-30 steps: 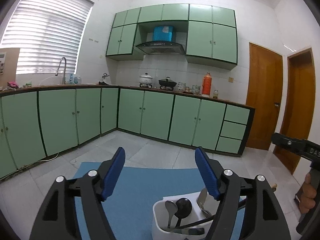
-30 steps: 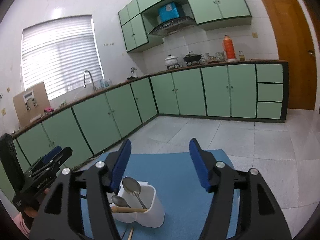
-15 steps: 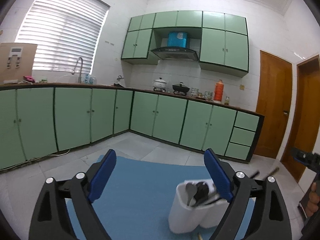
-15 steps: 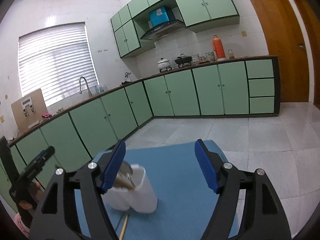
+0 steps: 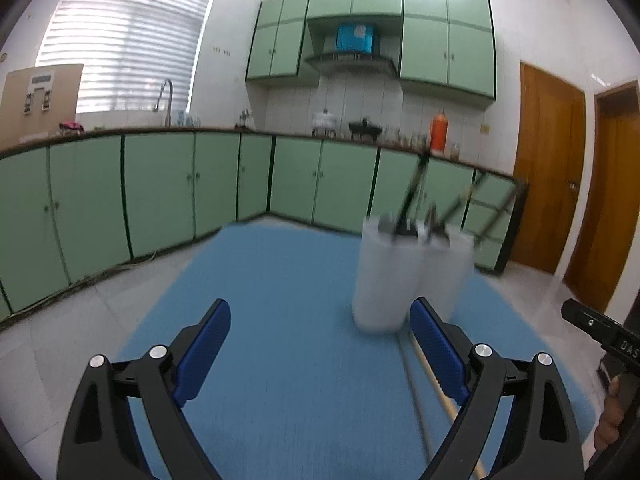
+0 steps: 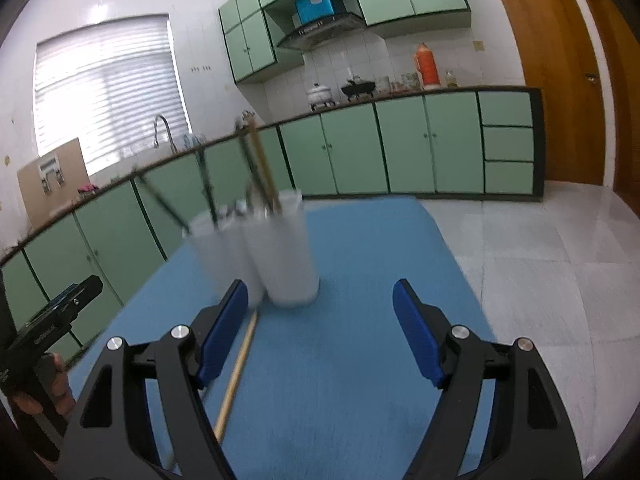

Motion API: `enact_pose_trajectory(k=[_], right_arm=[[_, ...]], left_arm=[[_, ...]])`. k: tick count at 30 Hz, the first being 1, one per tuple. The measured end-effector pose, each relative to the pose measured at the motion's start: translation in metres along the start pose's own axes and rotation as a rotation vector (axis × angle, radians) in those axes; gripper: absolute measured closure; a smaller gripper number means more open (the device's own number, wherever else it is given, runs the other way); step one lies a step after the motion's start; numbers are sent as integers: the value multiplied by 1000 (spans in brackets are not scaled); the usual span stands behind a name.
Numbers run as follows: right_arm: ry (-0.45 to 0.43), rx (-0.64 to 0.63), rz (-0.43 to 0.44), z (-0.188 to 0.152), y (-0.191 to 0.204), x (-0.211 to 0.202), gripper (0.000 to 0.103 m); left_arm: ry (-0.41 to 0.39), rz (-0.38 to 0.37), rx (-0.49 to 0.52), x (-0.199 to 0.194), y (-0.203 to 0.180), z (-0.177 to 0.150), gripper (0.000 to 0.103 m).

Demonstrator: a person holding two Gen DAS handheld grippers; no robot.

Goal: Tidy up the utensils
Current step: 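Withdraw both tools from the holder back over the remaining rod and chopstick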

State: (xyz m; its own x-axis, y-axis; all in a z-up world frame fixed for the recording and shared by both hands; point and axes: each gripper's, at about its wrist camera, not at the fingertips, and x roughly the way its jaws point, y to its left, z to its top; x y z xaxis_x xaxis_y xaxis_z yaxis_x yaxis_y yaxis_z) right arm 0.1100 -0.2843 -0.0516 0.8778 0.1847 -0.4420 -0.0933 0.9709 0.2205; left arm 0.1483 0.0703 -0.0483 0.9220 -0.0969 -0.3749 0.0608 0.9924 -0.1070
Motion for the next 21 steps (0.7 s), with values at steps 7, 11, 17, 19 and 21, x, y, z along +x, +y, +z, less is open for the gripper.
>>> enact_pose_trajectory(k=[7,11,17,19,21], right_arm=[[31,-35,-27,-59,24,-17,31],[24,-85,-26,-85,41,-26,38],[-9,-169,-21,-116,74,-34,53],[-25,-206,-34,-120,83,-34,58],[-38,-234,-38,-127,92,-32,68]], left_arm=[[97,20,65,-15,-3,-57,14],[118,22,103,-27,-6,-78,14],[130,18,117,-40,-3,-93,14],[123,17,121,-44,-2,-95,14],[115,21,122,-47,0,-95,14]])
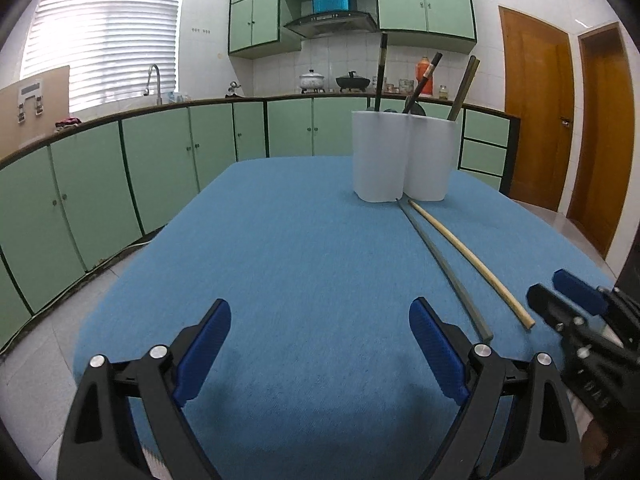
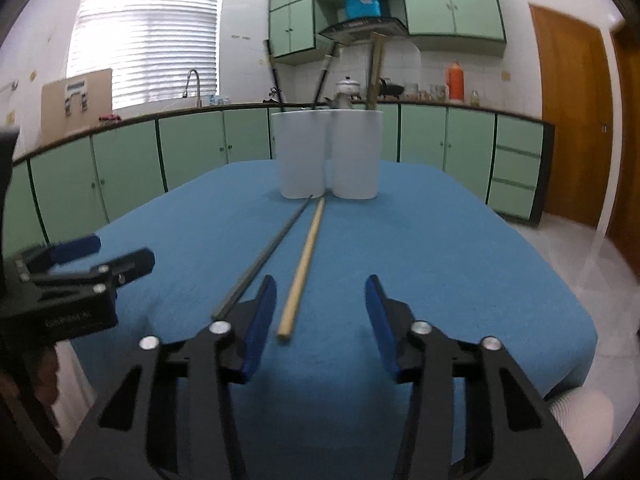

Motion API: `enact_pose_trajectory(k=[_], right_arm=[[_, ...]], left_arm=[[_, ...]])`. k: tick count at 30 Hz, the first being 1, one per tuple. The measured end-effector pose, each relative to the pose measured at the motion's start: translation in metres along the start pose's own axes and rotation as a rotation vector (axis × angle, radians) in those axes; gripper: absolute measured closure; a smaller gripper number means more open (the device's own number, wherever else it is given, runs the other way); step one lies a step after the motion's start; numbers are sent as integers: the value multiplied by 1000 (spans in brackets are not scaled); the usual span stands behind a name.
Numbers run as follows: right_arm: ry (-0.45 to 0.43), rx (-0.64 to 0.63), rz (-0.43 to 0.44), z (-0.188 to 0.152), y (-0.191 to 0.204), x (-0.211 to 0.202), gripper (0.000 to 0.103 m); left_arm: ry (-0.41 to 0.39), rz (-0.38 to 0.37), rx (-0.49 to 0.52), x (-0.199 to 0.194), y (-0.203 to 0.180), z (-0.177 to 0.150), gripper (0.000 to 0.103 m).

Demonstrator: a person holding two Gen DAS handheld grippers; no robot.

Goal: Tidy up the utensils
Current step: 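Withdraw both tools from the holder back over the remaining rod and chopstick, then grasp the wooden chopstick with the right tool while the left tool grasps the grey rod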

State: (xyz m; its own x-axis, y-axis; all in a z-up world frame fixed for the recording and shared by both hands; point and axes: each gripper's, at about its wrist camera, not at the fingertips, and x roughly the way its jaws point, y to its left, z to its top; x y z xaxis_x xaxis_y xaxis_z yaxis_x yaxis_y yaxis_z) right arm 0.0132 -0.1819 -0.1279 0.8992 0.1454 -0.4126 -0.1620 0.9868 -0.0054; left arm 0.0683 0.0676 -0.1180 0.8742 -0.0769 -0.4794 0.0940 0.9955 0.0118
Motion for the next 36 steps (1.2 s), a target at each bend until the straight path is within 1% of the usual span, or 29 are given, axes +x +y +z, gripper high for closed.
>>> enact_pose_trajectory(k=[1,3,6,13,17,24,27,30,35,36], right_arm=[[0,-4,0,-2,3,1,69],[2,-7,-7,-8,8,4,78],[-1,-7,-24,-14,13,6,85],[-46,6,-75,-23,19,8,87],[-77,-7,-104,-28,24,8,90],[-95,4,-109,-33,23,6,97],[-99,13,-104,-34,20,4,97],[-103,22,-120,-34,17,0,97],[-105,90,-162,-36,-6,-11,97],[-108,105,-170,-35,-12,-14,97]], left_arm=[[-3,2,-1,-2,1,-1,14],[-4,3,-6,-5,3,-4,14],[-6,4,-10,-9,6,-7,14],[-12,-5,-16,-11,7,-8,14],[-11,-15,-19,-11,4,-9,14],[-17,-24,-14,-15,-1,-10,14],[-19,-27,-14,-17,-3,-11,14],[-24,-40,-11,-19,-9,-10,14],[-36,-78,15,-20,-32,-9,15],[-35,-85,21,-18,-37,-9,16]])
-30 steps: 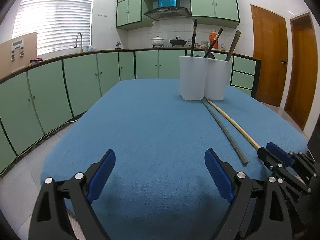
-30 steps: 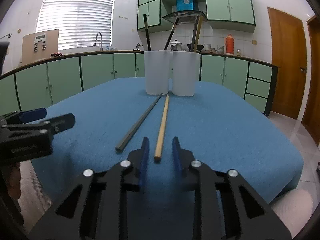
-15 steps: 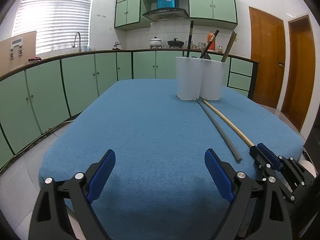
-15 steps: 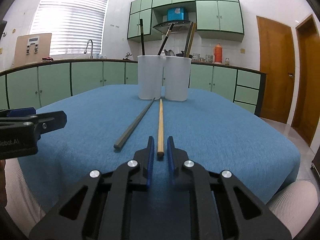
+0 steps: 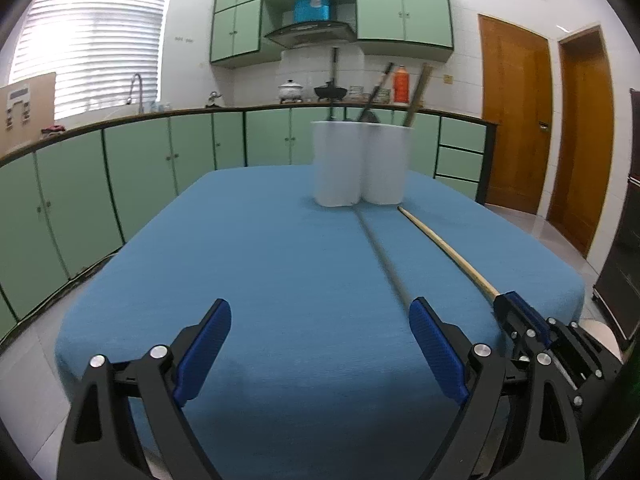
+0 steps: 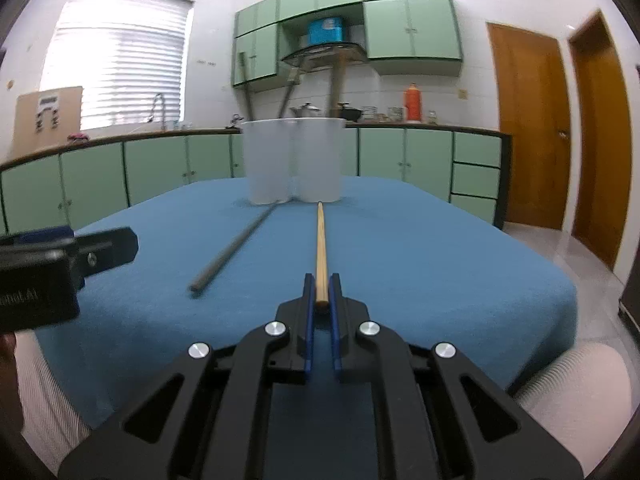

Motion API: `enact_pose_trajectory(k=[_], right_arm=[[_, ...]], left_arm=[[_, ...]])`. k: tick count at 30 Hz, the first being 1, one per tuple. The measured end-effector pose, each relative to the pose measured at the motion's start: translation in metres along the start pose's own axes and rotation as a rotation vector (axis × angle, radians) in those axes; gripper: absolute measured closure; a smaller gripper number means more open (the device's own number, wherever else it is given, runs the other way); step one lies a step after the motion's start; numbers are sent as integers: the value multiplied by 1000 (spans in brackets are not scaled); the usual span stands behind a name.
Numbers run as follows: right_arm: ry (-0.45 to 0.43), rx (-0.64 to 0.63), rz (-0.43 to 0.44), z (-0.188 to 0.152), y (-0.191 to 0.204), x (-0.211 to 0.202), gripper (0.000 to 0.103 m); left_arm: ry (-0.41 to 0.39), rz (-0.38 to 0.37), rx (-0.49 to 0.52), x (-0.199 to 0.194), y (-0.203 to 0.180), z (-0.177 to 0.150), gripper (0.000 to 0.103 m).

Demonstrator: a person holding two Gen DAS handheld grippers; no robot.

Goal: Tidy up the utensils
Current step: 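Grasp the wooden chopstick with the right tool while the left tool grasps the grey rod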

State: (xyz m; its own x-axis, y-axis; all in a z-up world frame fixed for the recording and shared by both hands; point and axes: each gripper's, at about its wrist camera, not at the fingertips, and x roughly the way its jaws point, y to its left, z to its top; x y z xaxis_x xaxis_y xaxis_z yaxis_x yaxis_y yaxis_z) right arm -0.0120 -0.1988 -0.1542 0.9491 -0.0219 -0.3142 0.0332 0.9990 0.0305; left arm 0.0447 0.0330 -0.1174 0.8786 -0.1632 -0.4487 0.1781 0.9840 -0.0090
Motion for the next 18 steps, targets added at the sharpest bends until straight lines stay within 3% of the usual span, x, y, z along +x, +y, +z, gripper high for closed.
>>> enact_pose_trajectory(k=[7,12,18], right_arm=[[-6,31,-22,1,-25,-9,97],[-1,38,-24,-1,-36,-10,97],[-6,40,-19,-1,-40,-12,97]], left_arm=[[46,-47,-9,23,-27,-2,38],[64,-42,12,33,-42,-7,58],[48,-18,22,38,-56,-9,74]])
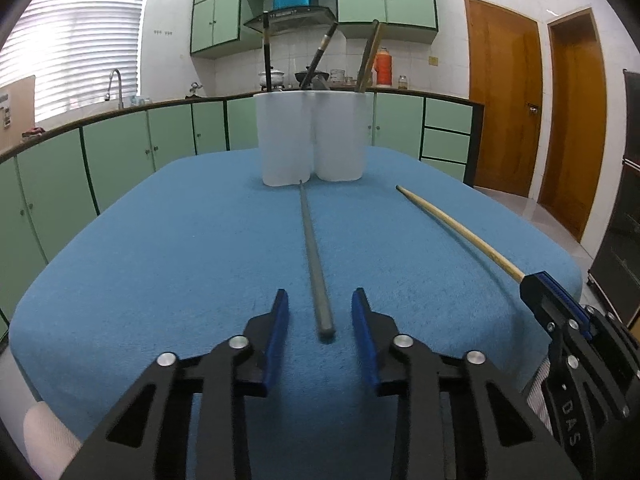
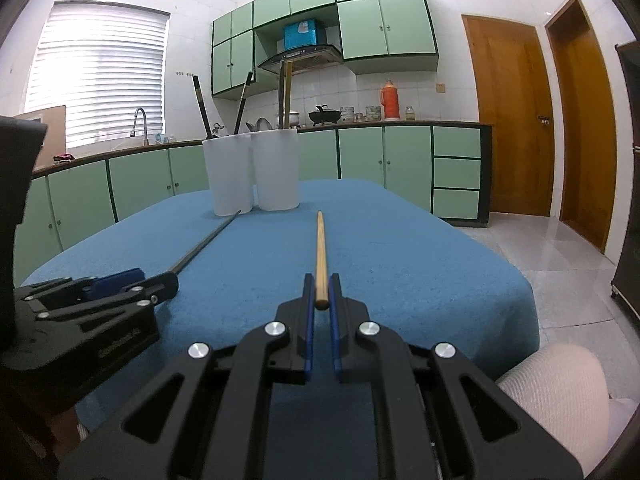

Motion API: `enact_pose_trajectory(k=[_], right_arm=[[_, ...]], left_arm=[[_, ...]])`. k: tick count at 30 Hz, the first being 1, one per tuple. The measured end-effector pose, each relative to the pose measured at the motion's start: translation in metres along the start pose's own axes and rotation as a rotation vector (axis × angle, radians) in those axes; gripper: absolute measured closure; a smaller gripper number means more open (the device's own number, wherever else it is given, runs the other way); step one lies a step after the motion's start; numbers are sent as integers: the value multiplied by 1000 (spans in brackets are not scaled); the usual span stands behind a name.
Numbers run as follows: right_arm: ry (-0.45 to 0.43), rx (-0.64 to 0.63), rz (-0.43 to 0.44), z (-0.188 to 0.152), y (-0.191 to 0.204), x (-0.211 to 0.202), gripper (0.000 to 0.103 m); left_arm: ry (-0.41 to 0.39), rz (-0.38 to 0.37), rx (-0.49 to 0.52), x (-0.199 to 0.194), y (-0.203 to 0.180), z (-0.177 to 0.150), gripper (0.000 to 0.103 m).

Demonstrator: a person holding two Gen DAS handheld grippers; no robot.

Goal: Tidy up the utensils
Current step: 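Grasp the wooden chopstick with the right tool while the left tool grasps the grey rod, then lift the rod and chopstick with both tools and carry them over the white holder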

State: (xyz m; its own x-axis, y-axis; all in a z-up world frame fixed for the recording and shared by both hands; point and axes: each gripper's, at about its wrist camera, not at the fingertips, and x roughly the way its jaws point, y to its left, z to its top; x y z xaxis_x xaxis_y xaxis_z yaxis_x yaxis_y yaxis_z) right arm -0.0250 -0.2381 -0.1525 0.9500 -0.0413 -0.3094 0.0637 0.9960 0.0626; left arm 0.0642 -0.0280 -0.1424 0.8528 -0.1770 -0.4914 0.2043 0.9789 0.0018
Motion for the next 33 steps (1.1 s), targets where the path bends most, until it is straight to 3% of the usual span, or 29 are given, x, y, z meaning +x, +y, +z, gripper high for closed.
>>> enact_pose_trajectory(k=[4,9,21,33], right_arm=[[-2,18,0,0,-6,-2,97],[0,29,-1,0,-8,-2,97],[-12,17,-2,2,-11,-6,97],[-87,2,40,44,-25,-24,97]], left_arm=[[-7,17,-8,0,-5,-2,86],[-13,48,-32,-1,-12,-4,93],[-29,78,-54,-12,-8,1,95],[-163,96,-55,-65,13,38,96]])
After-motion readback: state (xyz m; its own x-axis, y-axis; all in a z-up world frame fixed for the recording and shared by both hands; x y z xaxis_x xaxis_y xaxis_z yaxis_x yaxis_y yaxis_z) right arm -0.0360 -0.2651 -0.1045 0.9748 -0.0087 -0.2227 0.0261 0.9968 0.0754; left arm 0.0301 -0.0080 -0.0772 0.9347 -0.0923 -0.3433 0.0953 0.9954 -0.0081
